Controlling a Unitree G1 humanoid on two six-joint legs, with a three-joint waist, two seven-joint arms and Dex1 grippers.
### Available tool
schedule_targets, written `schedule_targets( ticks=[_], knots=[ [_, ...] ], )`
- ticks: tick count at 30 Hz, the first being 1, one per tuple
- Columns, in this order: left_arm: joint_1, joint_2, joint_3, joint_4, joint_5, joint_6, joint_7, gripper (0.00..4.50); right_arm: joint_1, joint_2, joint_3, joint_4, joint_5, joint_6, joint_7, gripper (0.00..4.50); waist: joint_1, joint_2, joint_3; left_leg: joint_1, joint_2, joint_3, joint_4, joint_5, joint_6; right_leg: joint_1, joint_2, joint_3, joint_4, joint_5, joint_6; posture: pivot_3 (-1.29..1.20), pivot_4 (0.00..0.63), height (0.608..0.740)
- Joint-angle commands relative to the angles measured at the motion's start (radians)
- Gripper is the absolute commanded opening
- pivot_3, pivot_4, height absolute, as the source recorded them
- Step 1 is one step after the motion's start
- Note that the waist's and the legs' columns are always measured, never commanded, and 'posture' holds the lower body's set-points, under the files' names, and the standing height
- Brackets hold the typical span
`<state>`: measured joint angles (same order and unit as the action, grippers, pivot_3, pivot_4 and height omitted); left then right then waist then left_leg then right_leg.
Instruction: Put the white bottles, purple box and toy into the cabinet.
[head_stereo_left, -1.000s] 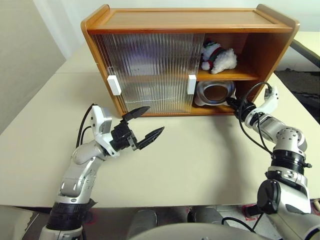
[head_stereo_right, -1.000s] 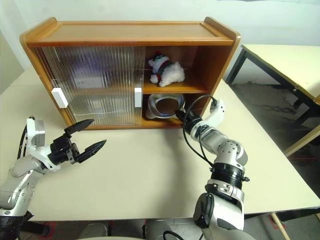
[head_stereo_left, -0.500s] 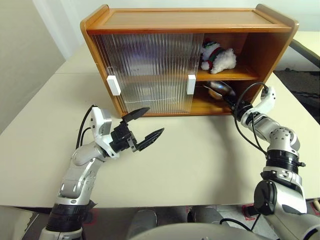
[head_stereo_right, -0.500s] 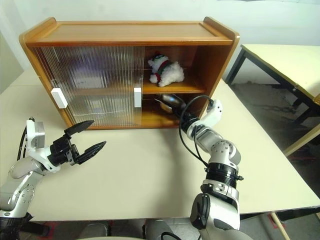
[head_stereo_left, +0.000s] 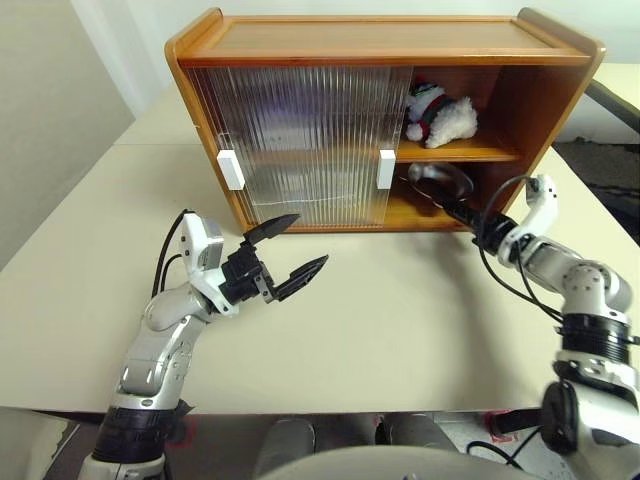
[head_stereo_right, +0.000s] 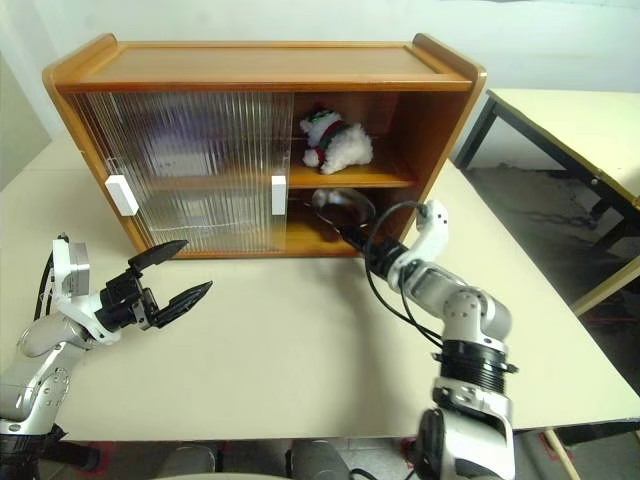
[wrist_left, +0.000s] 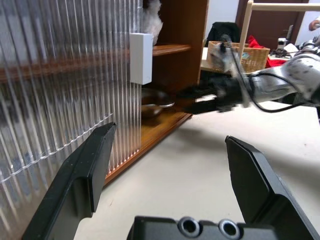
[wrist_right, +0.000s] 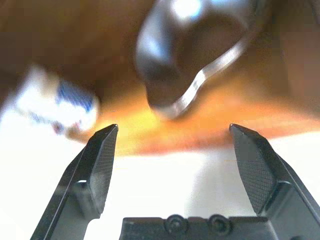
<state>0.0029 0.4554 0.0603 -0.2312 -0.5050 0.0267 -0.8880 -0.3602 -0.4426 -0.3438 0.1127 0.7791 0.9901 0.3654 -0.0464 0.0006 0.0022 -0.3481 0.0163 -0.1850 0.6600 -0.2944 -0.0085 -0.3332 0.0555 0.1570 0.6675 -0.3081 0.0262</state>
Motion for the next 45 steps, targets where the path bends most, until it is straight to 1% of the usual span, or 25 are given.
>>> schedule_targets(
  ticks=[1,3,5,7,8,10,12,13,15,23,28,37,40,45],
  knots=[
    [0.007,0.004,-0.002,0.005,0.013,-0.002,0.0,4.5,0.038,-0.036,0.037,-0.114,0.018,0.04,0.064,4.31,-0.003,0.0,0.0,0.0,0.0,0.0,0.0,0.0,0.0,0.0,0.0,0.0,0.0,0.0,0.0,-0.09,0.014,0.74],
    [0.009,0.005,-0.001,0.004,0.013,-0.002,0.0,4.5,0.057,-0.042,0.04,-0.166,0.036,0.05,0.092,3.86,-0.007,0.0,0.0,0.001,-0.001,0.001,0.0,0.0,0.0,0.001,0.0,0.001,0.0,0.0,0.0,-0.09,0.01,0.74],
    [0.009,0.006,0.0,0.005,0.012,-0.002,0.0,4.5,0.07,-0.043,0.06,-0.221,0.044,0.059,0.114,3.19,-0.007,-0.001,0.0,0.002,-0.001,0.001,0.0,0.0,0.0,0.002,0.0,0.001,0.0,-0.001,-0.001,-0.09,0.008,0.74],
    [0.007,0.008,0.0,0.004,0.011,0.001,-0.001,4.5,0.078,-0.042,0.104,-0.268,0.028,0.033,0.146,2.36,-0.007,-0.001,0.0,0.002,-0.001,0.001,0.001,0.0,0.0,0.002,0.0,0.001,0.0,-0.005,-0.008,-0.09,0.006,0.74],
    [0.006,0.01,0.001,0.003,0.01,0.001,-0.002,4.5,0.08,-0.037,0.126,-0.287,0.021,0.014,0.165,1.99,-0.007,-0.001,0.0,0.002,-0.001,0.001,0.001,0.0,0.0,0.002,0.0,0.001,0.0,-0.005,-0.009,-0.09,0.004,0.74],
    [0.001,0.013,0.003,-0.004,0.007,0.008,0.001,4.5,0.06,-0.01,0.163,-0.319,0.023,-0.009,0.182,1.18,-0.006,-0.001,0.0,0.002,-0.001,0.001,0.001,0.0,0.0,0.002,0.0,0.001,0.0,-0.005,-0.009,-0.09,0.0,0.74],
    [-0.003,0.015,0.004,-0.009,0.005,0.014,0.005,4.5,0.037,0.014,0.185,-0.334,0.028,-0.018,0.183,0.53,-0.007,-0.001,0.0,0.002,-0.001,0.001,0.001,0.0,0.0,0.002,0.0,0.001,0.0,-0.005,-0.009,-0.08,0.0,0.74],
    [-0.004,0.017,0.004,-0.013,0.004,0.017,0.008,4.5,0.022,0.027,0.196,-0.339,0.029,-0.021,0.181,0.09,-0.007,-0.001,0.0,0.003,-0.001,0.001,0.001,0.0,0.0,0.002,0.0,0.001,0.0,-0.004,-0.009,-0.08,0.0,0.74],
    [-0.007,0.018,0.002,-0.02,0.004,0.023,0.013,4.5,-0.01,0.055,0.218,-0.345,0.027,-0.023,0.175,0.04,-0.005,-0.001,0.0,0.003,-0.001,0.0,0.001,0.0,0.0,0.002,0.0,0.001,0.0,-0.001,-0.004,-0.08,0.0,0.74],
    [-0.021,0.023,0.001,-0.038,0.003,0.047,0.032,4.5,-0.144,0.2,0.297,-0.321,0.021,-0.039,0.139,0.04,-0.002,-0.001,-0.001,0.002,0.001,-0.001,0.0,0.0,0.0,0.0,0.0,-0.001,0.001,-0.001,-0.004,-0.08,0.0,0.74],
    [-0.029,0.018,-0.003,-0.035,0.007,0.048,0.04,4.5,-0.195,0.243,0.335,-0.28,-0.007,-0.062,0.14,0.04,0.001,-0.001,-0.001,0.002,0.002,-0.001,0.0,0.0,0.0,-0.001,0.0,-0.002,0.001,-0.001,-0.004,-0.07,0.0,0.74],
    [0.008,0.005,-0.01,-0.025,0.02,0.015,0.034,4.5,-0.234,0.281,0.353,-0.215,-0.133,-0.204,0.104,0.04,0.002,-0.001,-0.001,0.002,0.004,0.0,0.0,0.0,0.0,-0.003,0.0,-0.004,0.001,0.001,-0.008,-0.06,0.005,0.74],
    [0.01,0.002,-0.01,-0.014,0.023,0.006,0.029,4.5,-0.238,0.275,0.346,-0.202,-0.166,-0.228,0.083,0.04,0.004,-0.001,-0.001,0.002,0.005,0.0,0.0,0.0,0.0,-0.004,0.001,-0.005,0.001,0.002,-0.009,-0.06,0.006,0.74],
    [0.007,-0.001,-0.011,0.001,0.026,-0.007,0.021,4.5,-0.232,0.247,0.363,-0.205,-0.218,-0.257,0.09,0.04,0.003,-0.001,-0.001,0.002,0.006,0.001,0.0,0.0,0.0,-0.004,0.001,-0.005,0.001,0.002,-0.01,-0.07,0.005,0.74]
  ],
)
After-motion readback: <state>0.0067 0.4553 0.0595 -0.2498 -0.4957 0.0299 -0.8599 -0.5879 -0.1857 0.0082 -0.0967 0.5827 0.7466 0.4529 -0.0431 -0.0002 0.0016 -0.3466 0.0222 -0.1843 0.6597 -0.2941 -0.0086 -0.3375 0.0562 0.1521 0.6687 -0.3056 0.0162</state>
